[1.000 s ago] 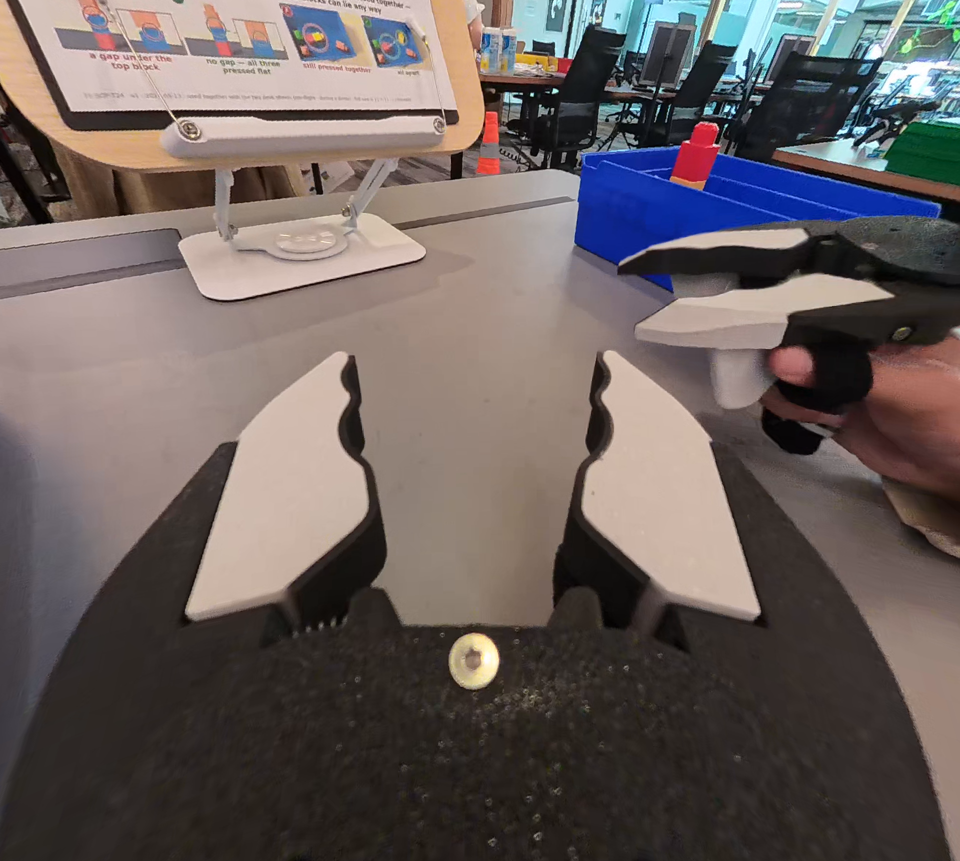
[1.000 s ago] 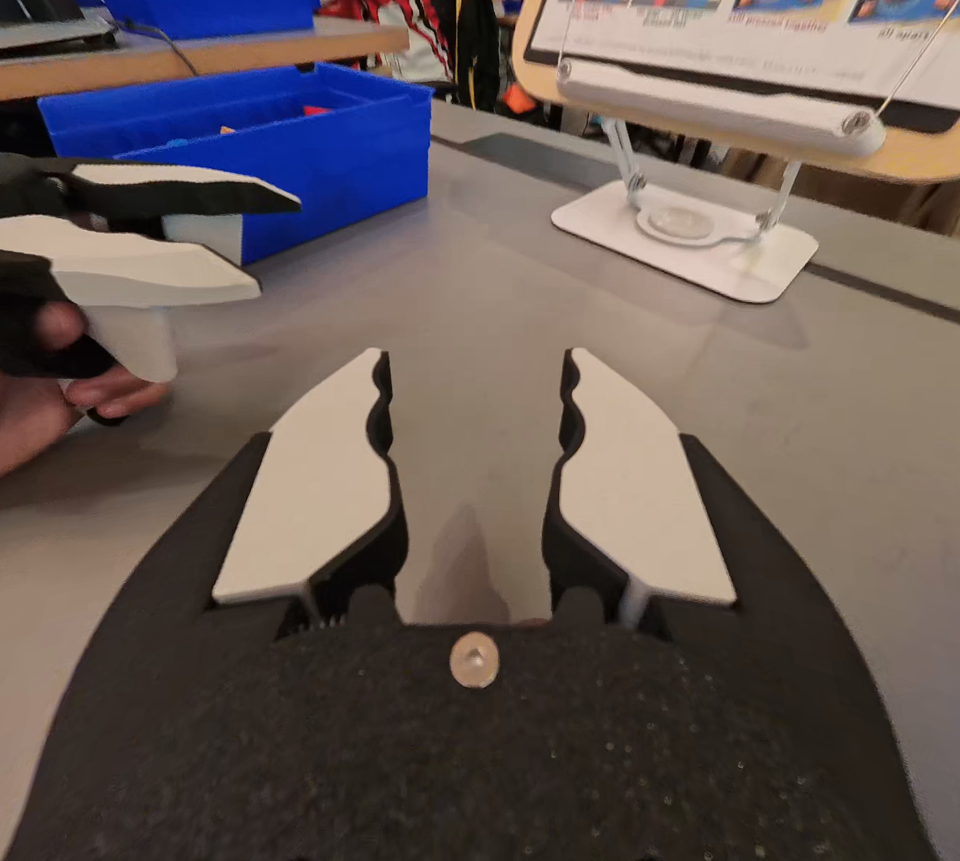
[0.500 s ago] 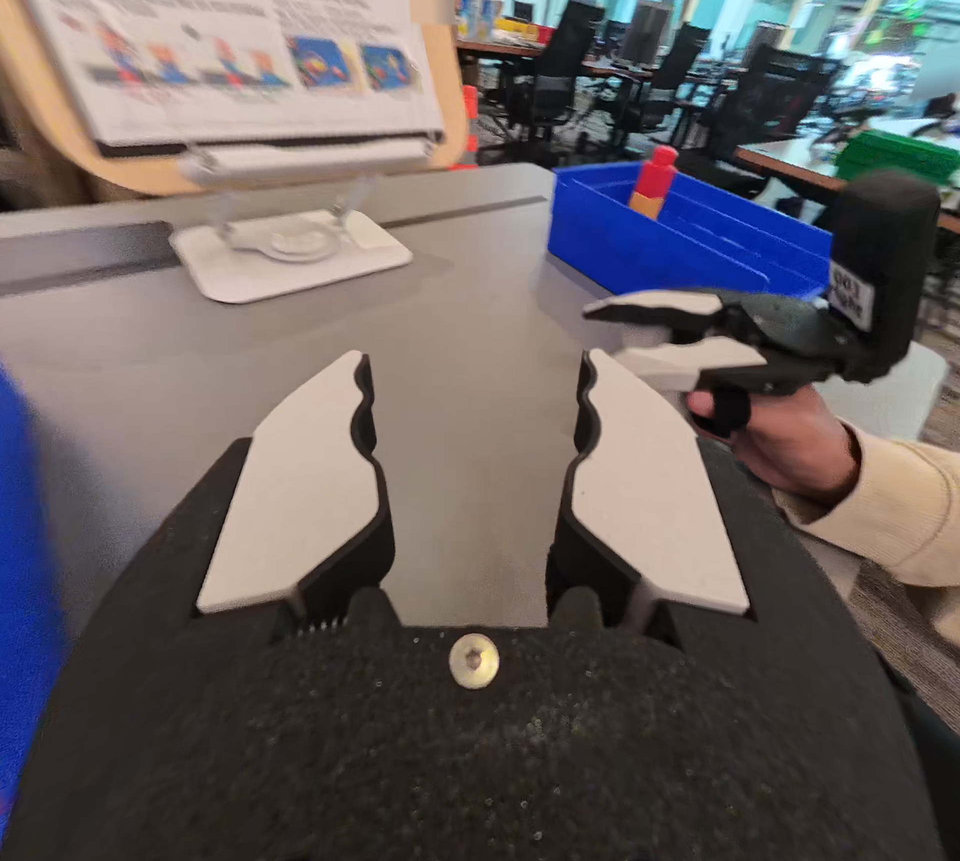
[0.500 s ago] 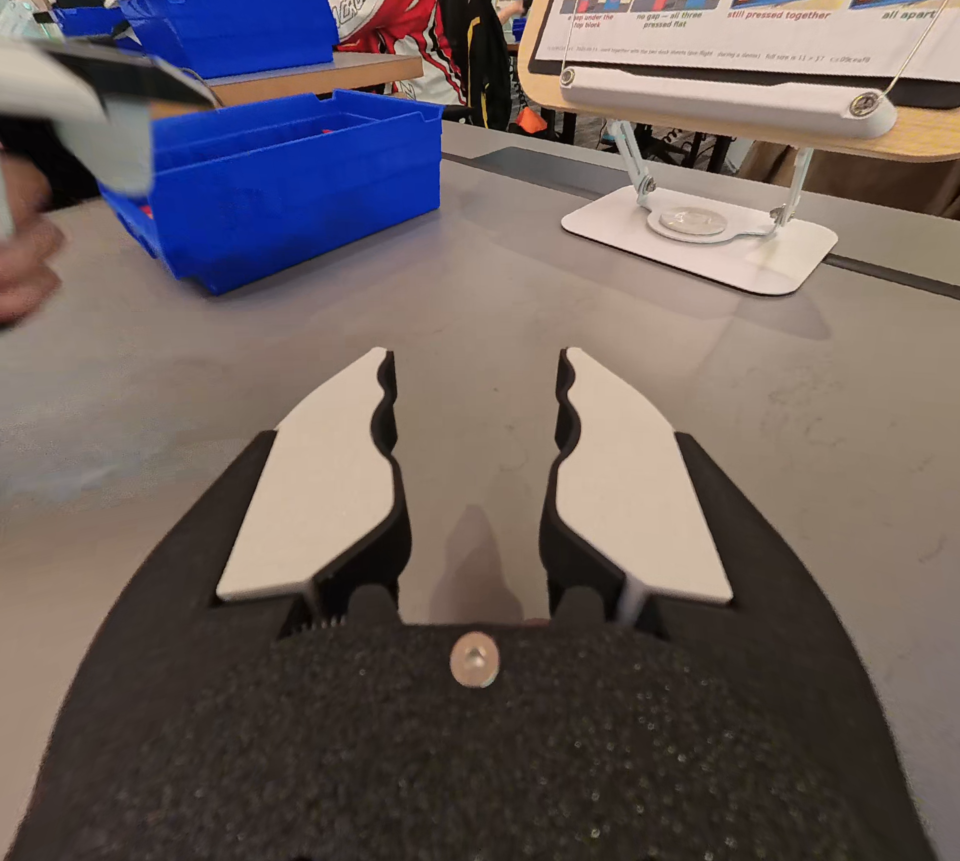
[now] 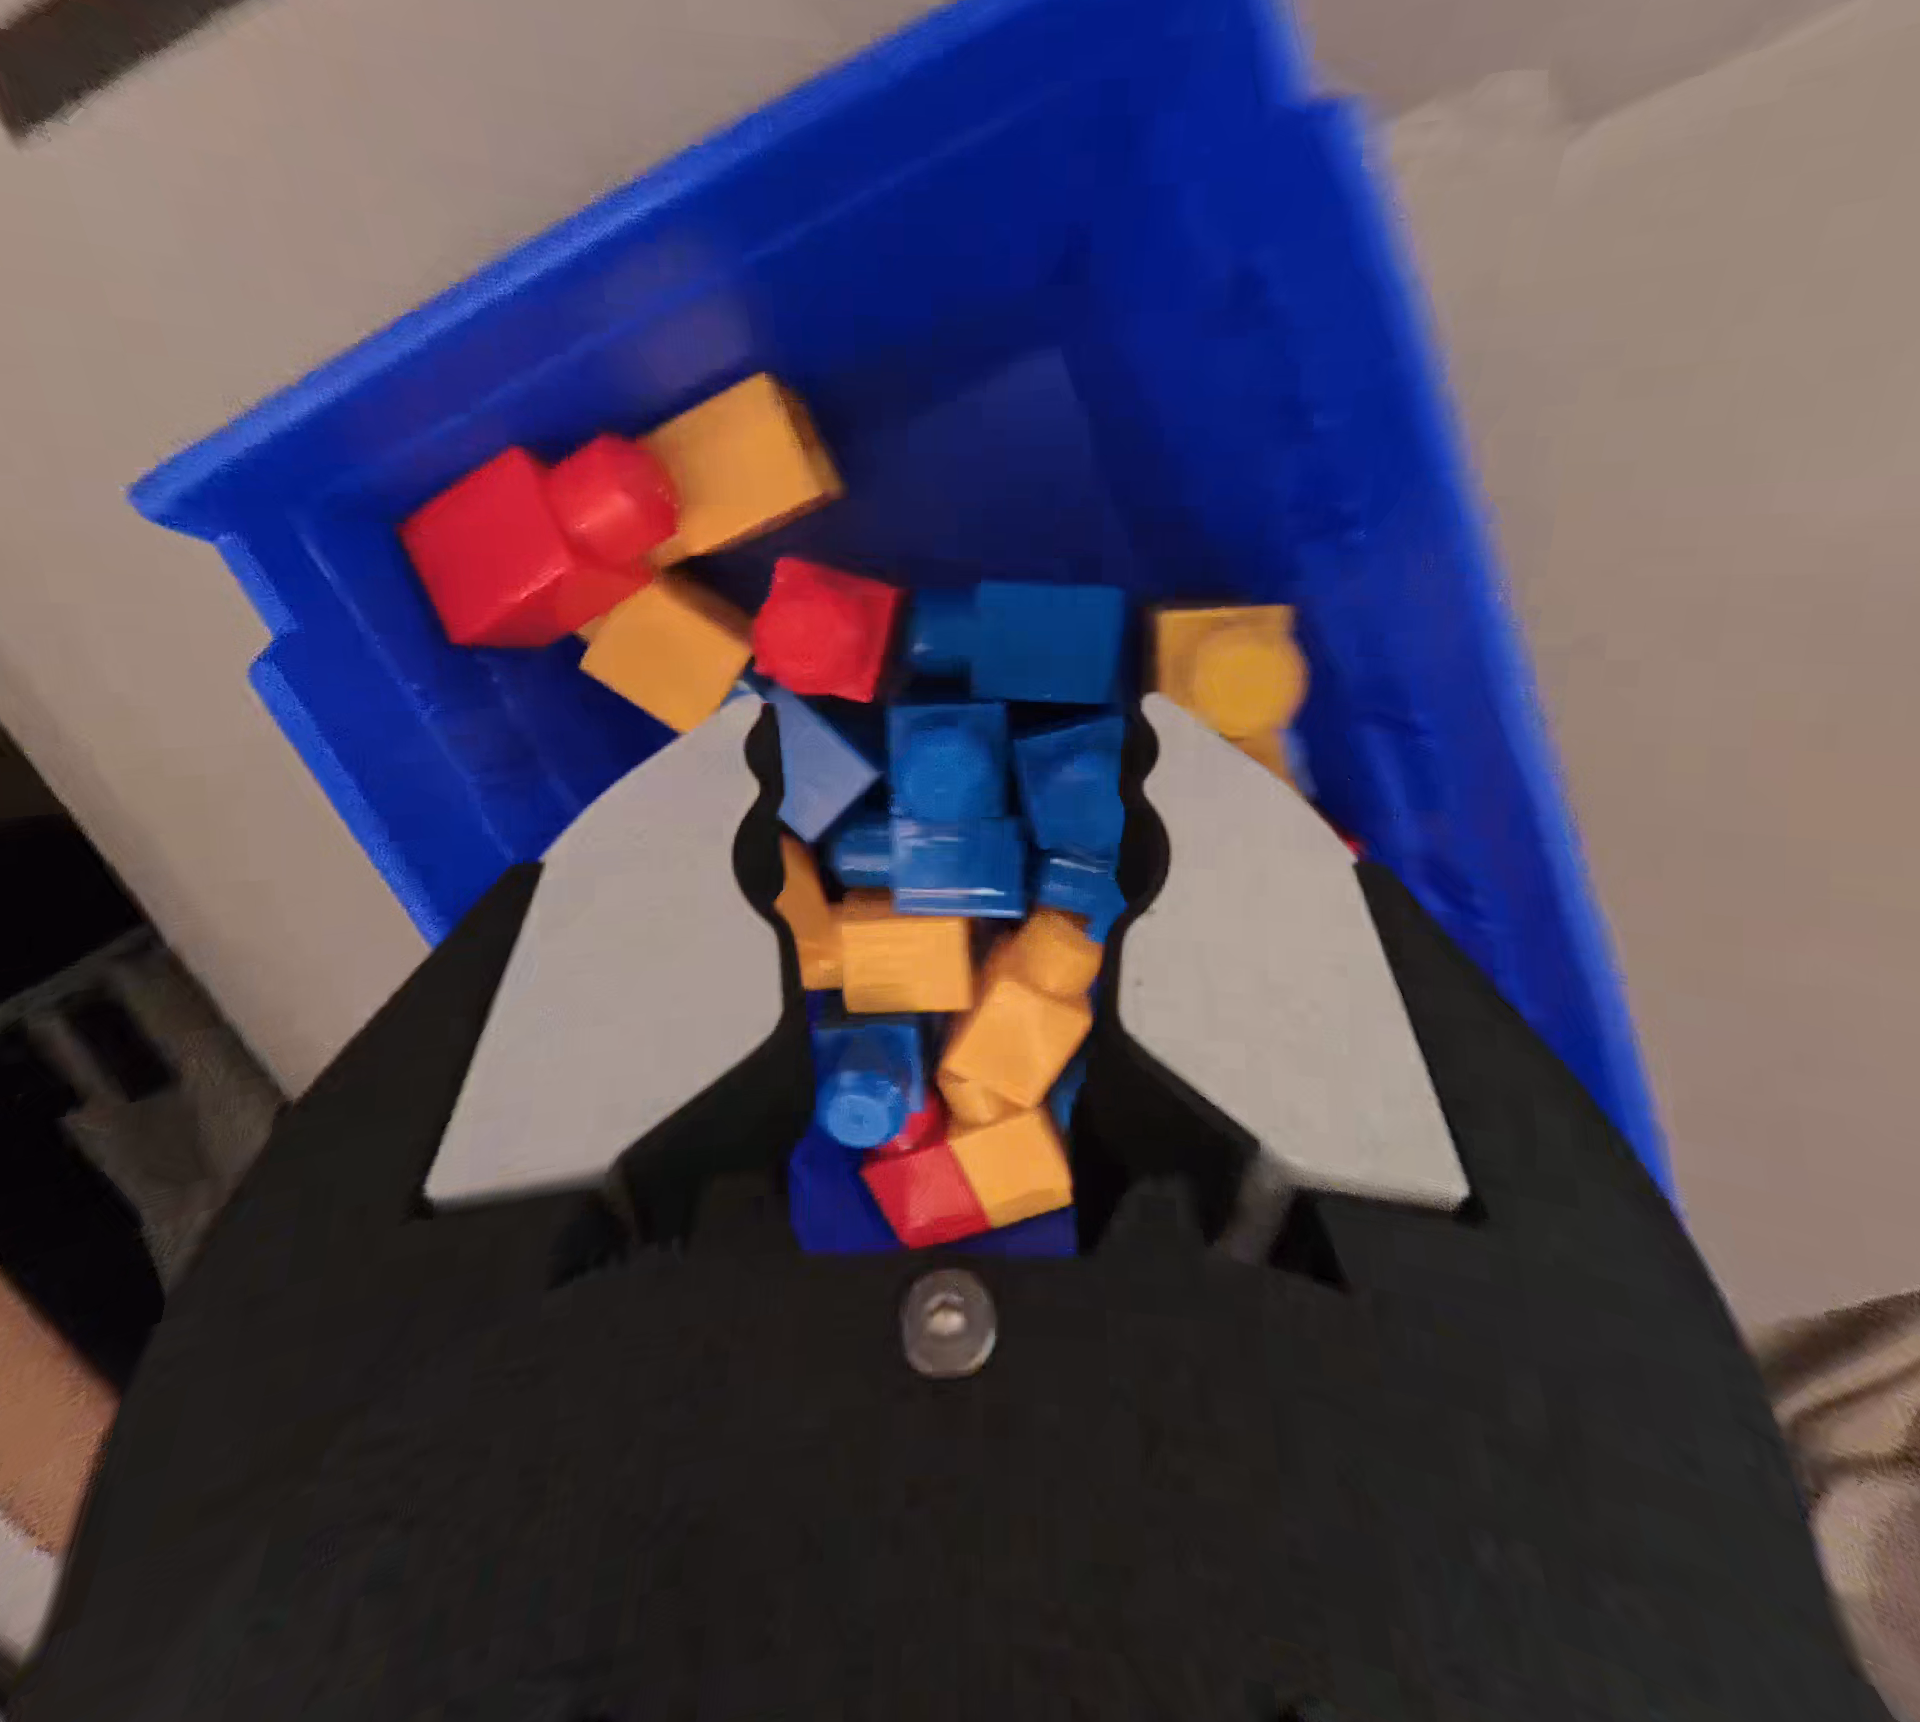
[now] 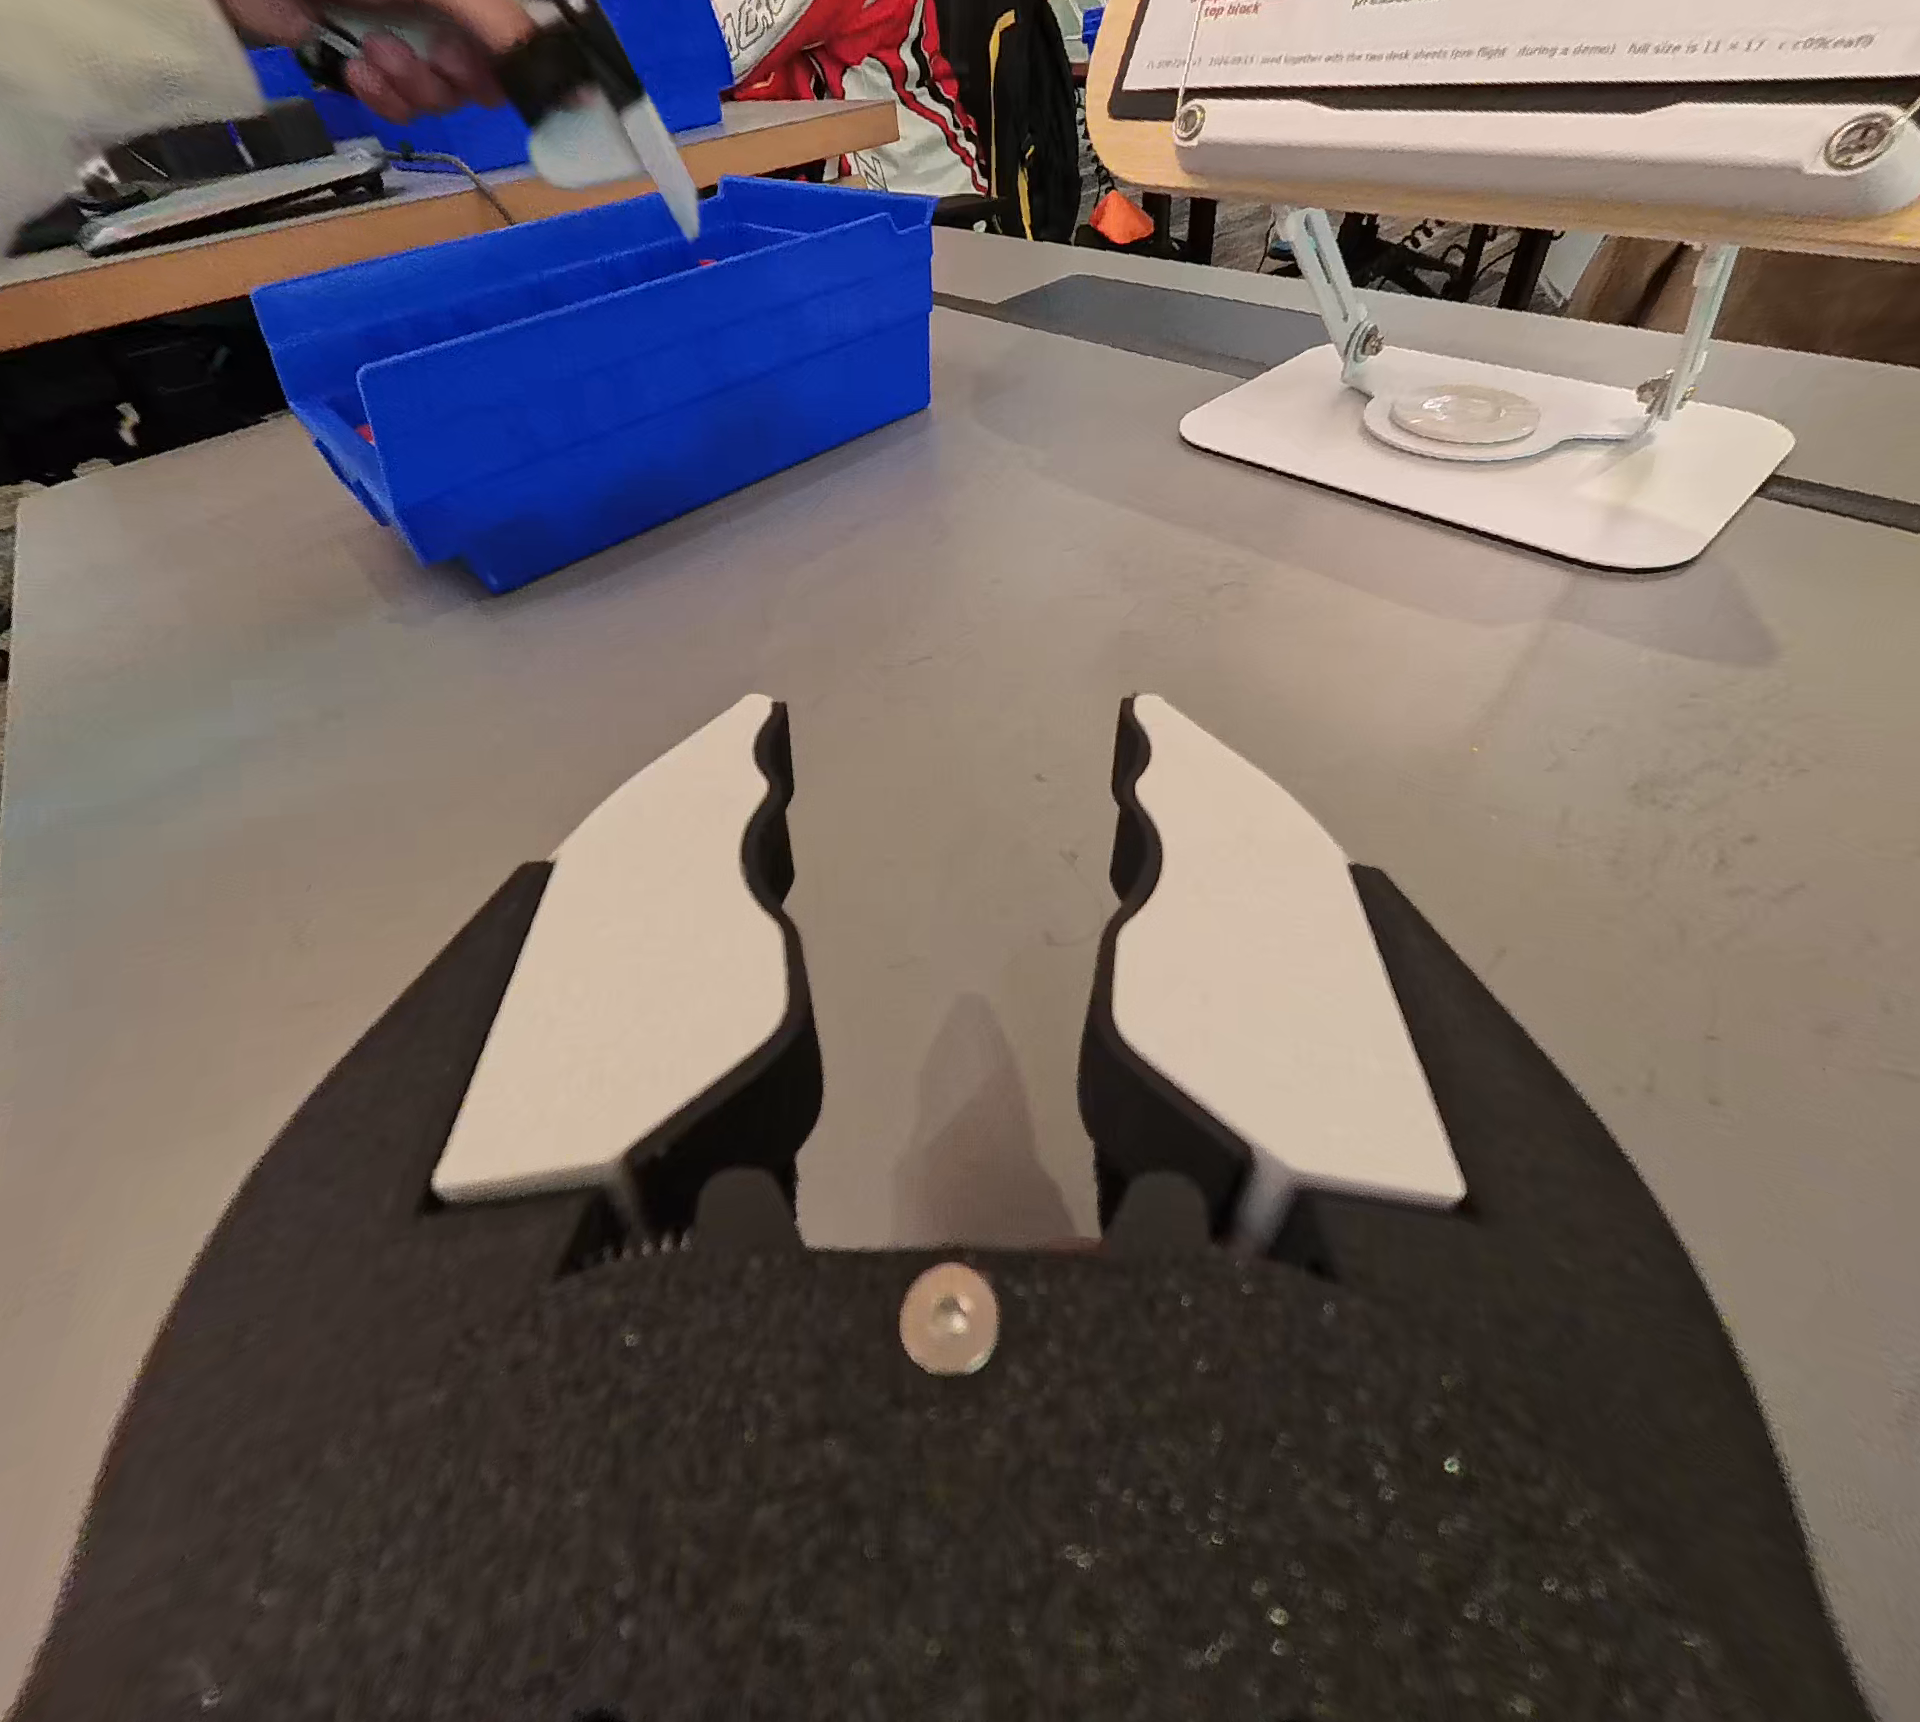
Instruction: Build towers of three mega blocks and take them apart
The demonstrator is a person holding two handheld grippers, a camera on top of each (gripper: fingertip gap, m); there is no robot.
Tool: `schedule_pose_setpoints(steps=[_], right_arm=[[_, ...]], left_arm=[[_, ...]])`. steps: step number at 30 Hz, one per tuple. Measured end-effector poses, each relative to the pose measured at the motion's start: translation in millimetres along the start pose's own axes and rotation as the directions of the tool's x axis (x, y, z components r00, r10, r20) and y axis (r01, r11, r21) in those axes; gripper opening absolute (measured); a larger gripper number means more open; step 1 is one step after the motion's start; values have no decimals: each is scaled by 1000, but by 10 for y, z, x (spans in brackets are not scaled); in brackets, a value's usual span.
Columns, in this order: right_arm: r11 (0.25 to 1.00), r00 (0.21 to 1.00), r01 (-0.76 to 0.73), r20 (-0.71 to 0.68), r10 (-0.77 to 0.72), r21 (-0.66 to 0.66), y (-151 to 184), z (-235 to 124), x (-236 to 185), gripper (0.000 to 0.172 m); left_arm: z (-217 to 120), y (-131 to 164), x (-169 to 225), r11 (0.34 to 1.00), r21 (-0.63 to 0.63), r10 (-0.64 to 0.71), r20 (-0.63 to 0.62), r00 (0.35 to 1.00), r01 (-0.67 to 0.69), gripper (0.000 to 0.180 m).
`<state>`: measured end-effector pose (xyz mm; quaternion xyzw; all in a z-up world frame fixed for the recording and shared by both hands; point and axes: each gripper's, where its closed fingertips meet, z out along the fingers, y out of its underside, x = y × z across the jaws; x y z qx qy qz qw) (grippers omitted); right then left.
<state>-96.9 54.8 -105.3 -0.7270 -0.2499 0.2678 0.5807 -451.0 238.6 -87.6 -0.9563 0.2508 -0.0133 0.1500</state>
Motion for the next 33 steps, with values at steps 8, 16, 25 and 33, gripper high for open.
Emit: schedule_pose_setpoints(steps=[8, 16, 25, 33], right_arm=[[1000, 1000, -18, 13, 18, 7, -4, -21, 6, 59], [1000, 999, -24, 21, 25, -3, 7, -9, 3, 59], [1000, 999, -27, 28, 27, -10, 14, -4, -4, 58], [1000, 999, -27, 32, 27, -11, 14, -3, -10, 56]], left_arm=[[510, 59, -328, 983, -182, 1, -51, 999, -10, 56], [681, 186, -309, 963, -258, 60, -101, 993, -85, 52], [769, 267, -207, 952, -293, 26, -211, 977, -88, 35], [423, 226, -287, 963, -236, 92, -167, 982, -130, 35]])
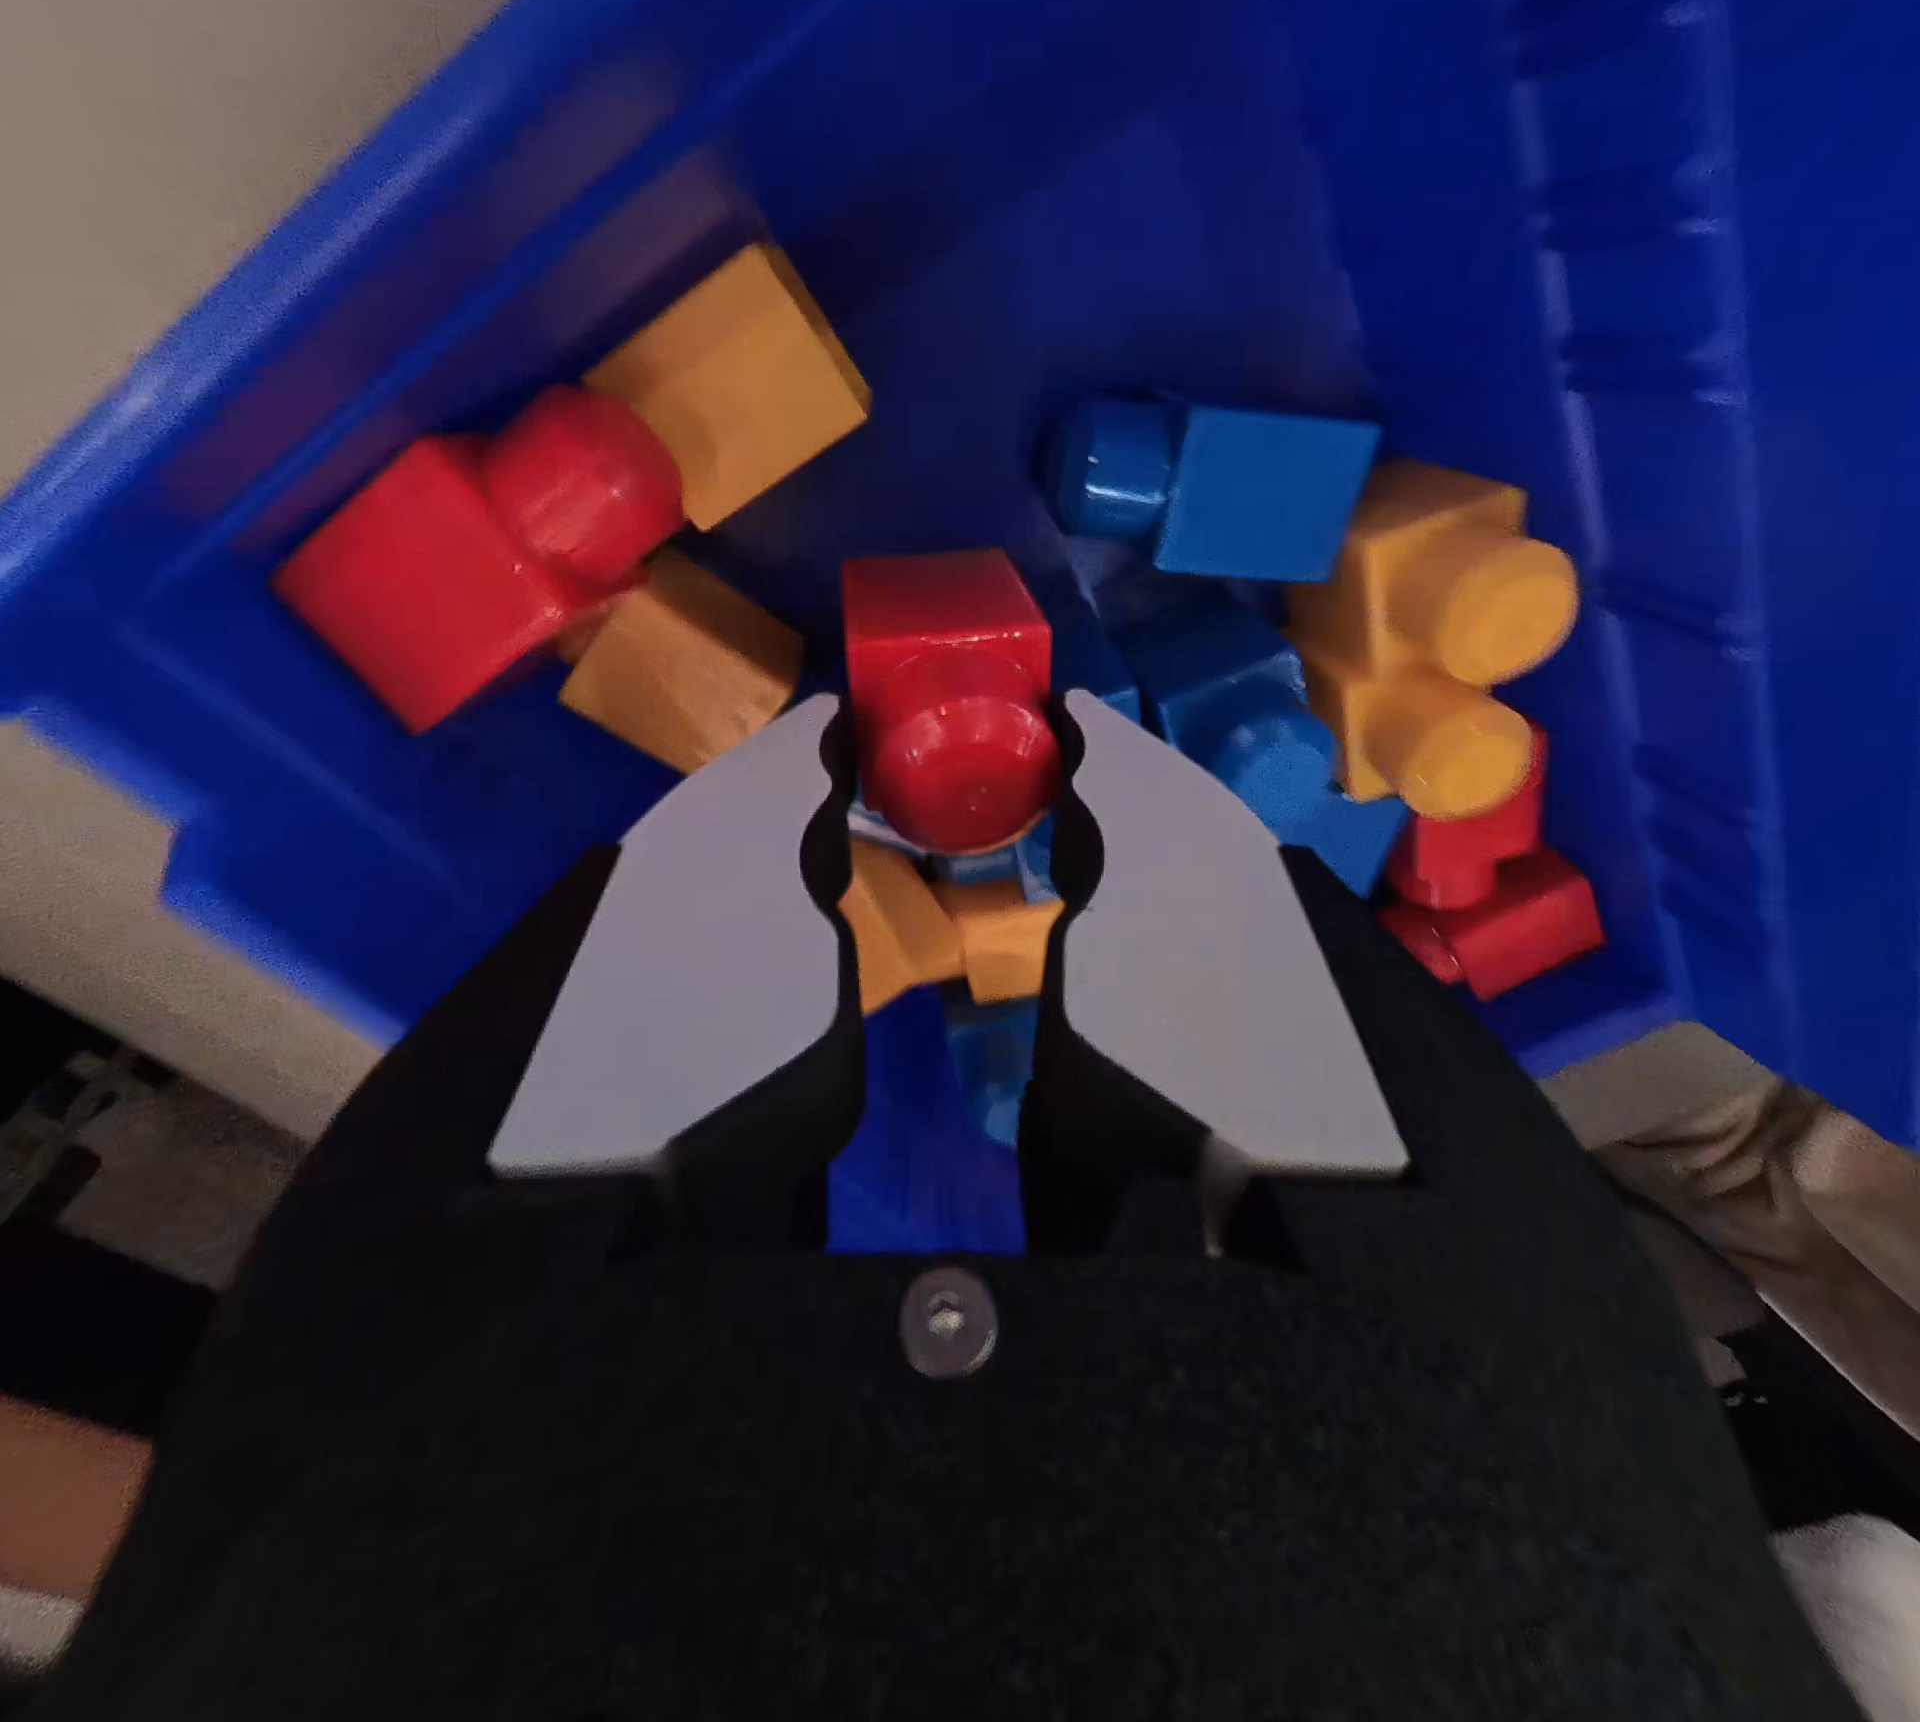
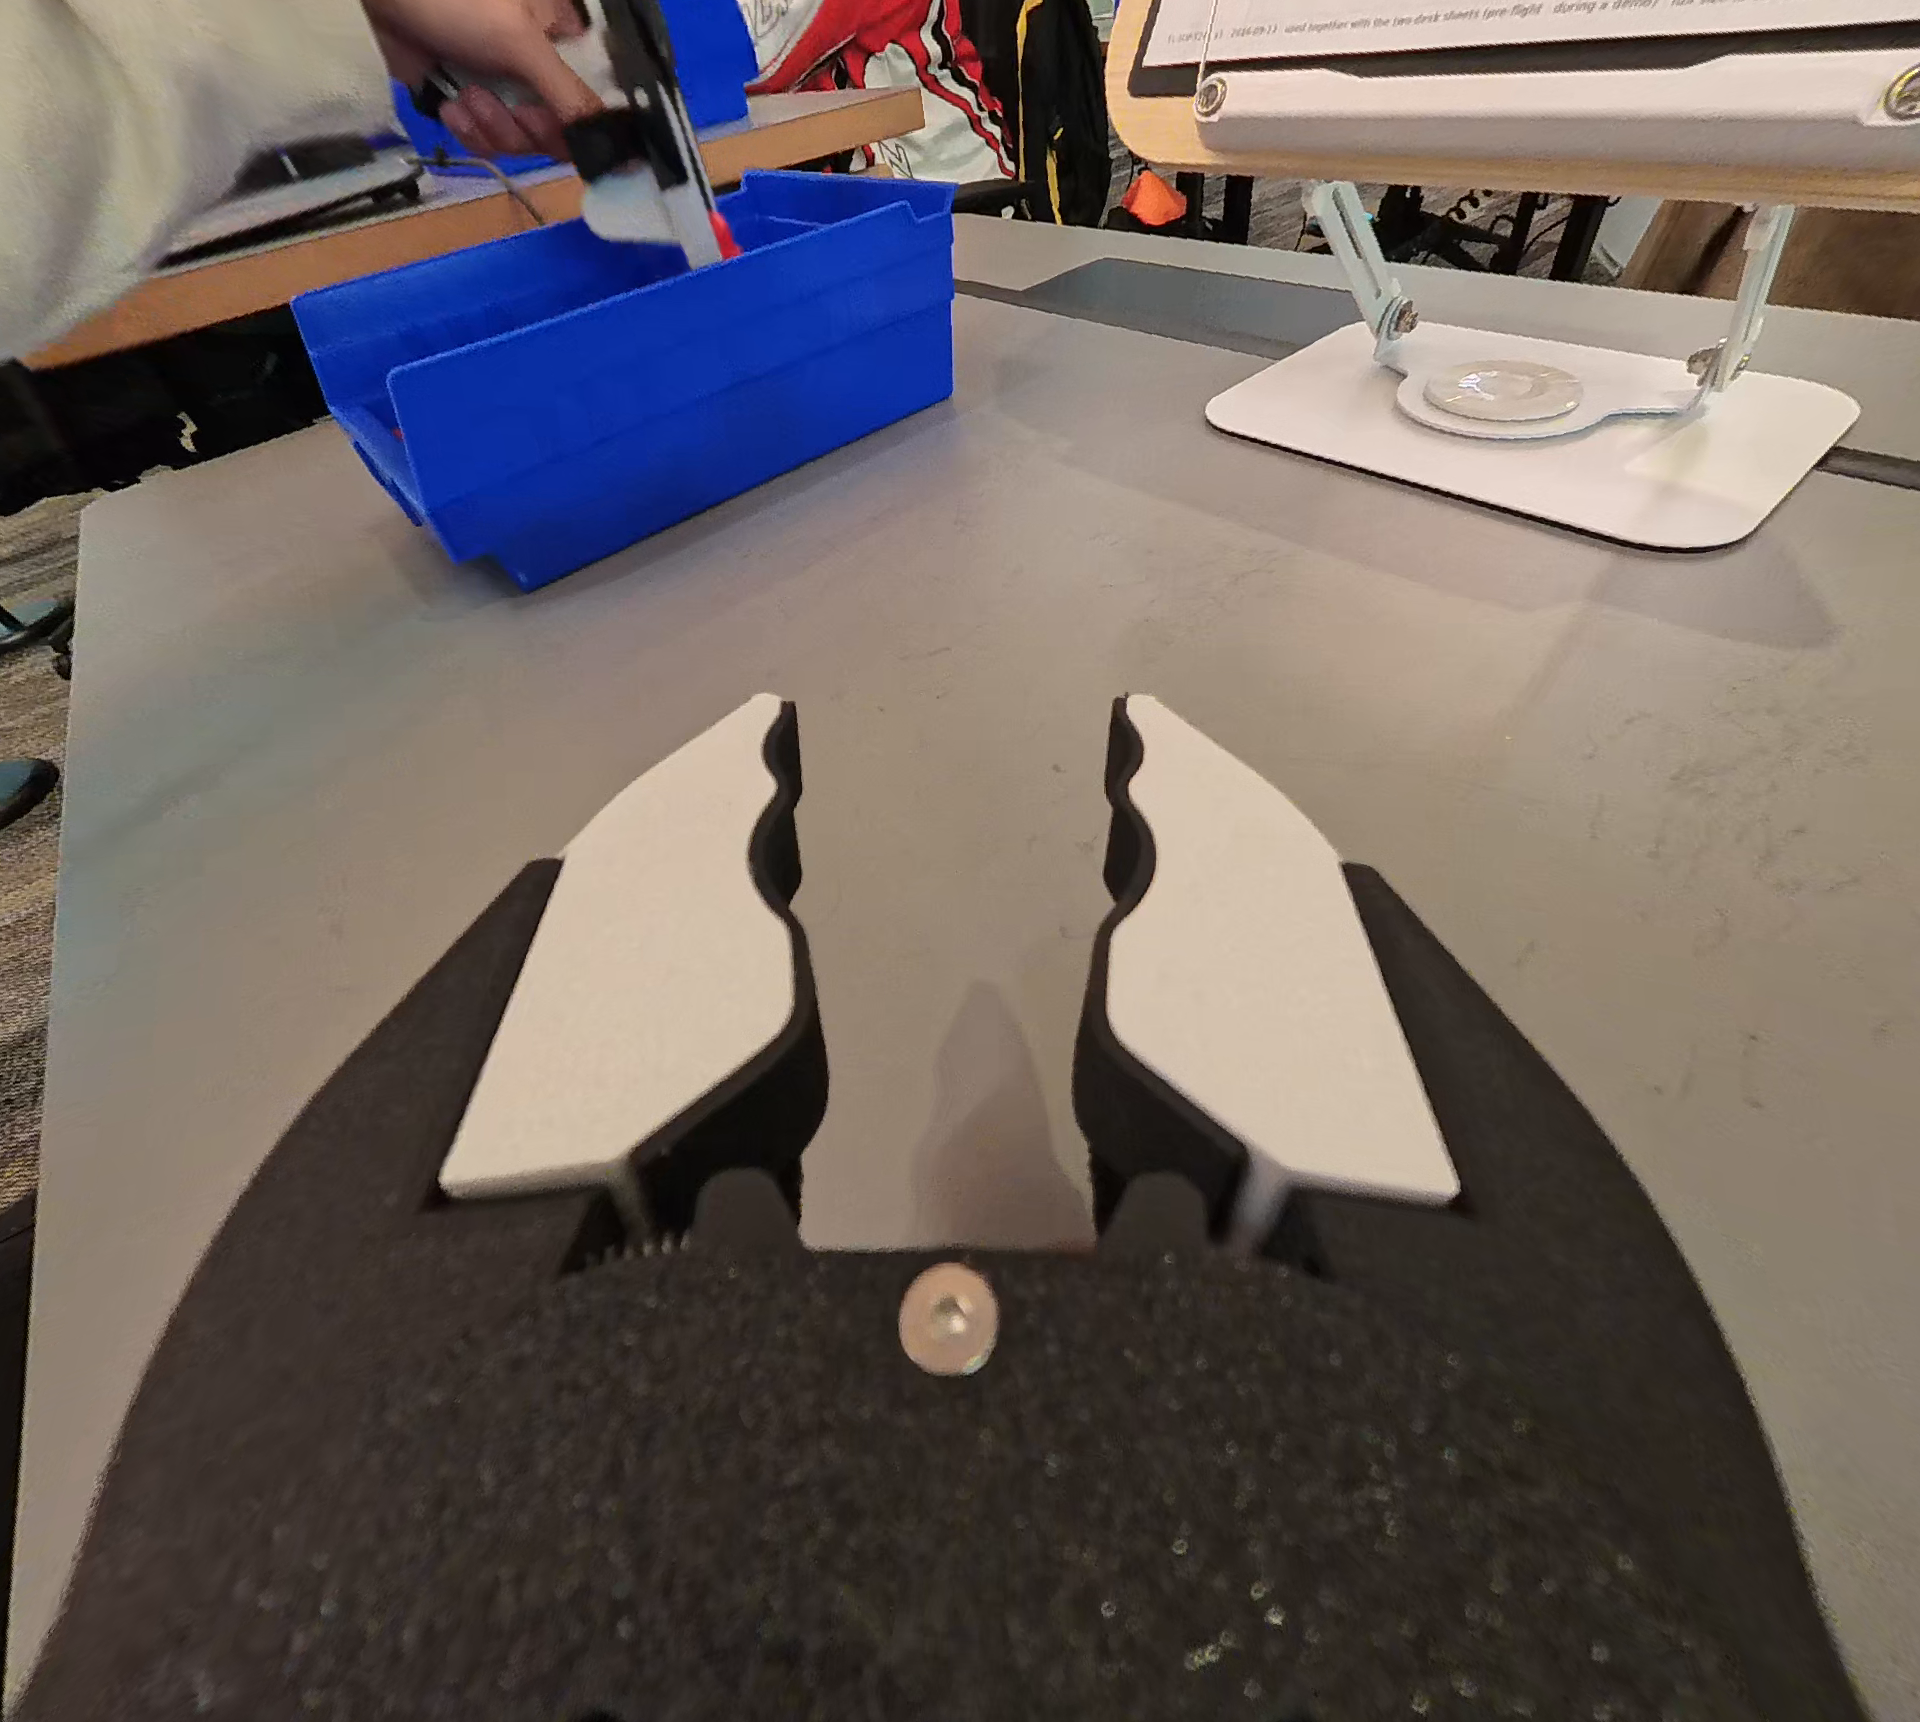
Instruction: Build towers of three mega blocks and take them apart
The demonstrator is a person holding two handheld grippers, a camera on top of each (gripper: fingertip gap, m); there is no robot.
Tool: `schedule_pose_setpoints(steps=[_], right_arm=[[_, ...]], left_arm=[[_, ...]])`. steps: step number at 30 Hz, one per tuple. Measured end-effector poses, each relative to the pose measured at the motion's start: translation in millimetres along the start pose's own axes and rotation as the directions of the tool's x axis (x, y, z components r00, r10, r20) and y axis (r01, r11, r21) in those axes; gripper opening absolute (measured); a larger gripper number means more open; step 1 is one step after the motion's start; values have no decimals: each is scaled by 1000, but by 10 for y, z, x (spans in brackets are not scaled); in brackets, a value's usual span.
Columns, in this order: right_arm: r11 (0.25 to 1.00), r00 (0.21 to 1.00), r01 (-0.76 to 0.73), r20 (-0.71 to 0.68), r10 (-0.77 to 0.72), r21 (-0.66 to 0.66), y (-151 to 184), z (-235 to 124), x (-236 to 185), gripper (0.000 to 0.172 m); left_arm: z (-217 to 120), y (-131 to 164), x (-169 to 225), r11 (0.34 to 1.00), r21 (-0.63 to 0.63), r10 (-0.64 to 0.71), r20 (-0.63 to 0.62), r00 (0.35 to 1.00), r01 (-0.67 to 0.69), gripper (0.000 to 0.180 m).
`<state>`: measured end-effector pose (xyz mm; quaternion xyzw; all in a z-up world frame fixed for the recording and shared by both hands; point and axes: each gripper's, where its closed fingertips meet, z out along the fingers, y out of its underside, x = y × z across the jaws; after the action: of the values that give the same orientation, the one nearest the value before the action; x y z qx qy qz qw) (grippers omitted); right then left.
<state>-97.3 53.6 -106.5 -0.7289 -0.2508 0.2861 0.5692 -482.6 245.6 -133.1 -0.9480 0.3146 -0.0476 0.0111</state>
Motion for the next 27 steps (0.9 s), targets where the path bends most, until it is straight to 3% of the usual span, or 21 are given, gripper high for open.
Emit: schedule_pose_setpoints(steps=[6, 9, 11, 14, 19, 22, 27], right_arm=[[1000, 1000, 4, -11, -4, 19, -26, -23, 11, 55], [998, 1000, 6, -30, -4, 66, -110, -77, 55, 56], [994, 999, 8, -47, -3, 109, -183, -128, 87, 55], [989, 999, 21, -51, -14, 148, -255, -180, 89, 55], [985, 998, 57, -22, -54, 164, -281, -214, -2, 52], [983, 996, 89, -25, -87, 158, -268, -208, -44, 53], [984, 994, 110, -25, -108, 139, -223, -203, -75, 53]], left_arm=[[-891, -103, 469, 985, 95, 142, 53, 988, -146, 35], [-1213, -310, 1081, 946, 152, 282, 40, 959, -285, 35], [-1253, -455, 1545, 911, 147, 384, 36, 923, -385, 34], [-1031, -661, 2201, 852, 84, 517, 20, 856, -516, 35], [-273, -1096, 2979, 793, 36, 609, -51, 792, -608, 35], [138, -1278, 3174, 778, -15, 627, -52, 777, -629, 35], [526, -1391, 3261, 783, -53, 616, -71, 784, -620, 34]])
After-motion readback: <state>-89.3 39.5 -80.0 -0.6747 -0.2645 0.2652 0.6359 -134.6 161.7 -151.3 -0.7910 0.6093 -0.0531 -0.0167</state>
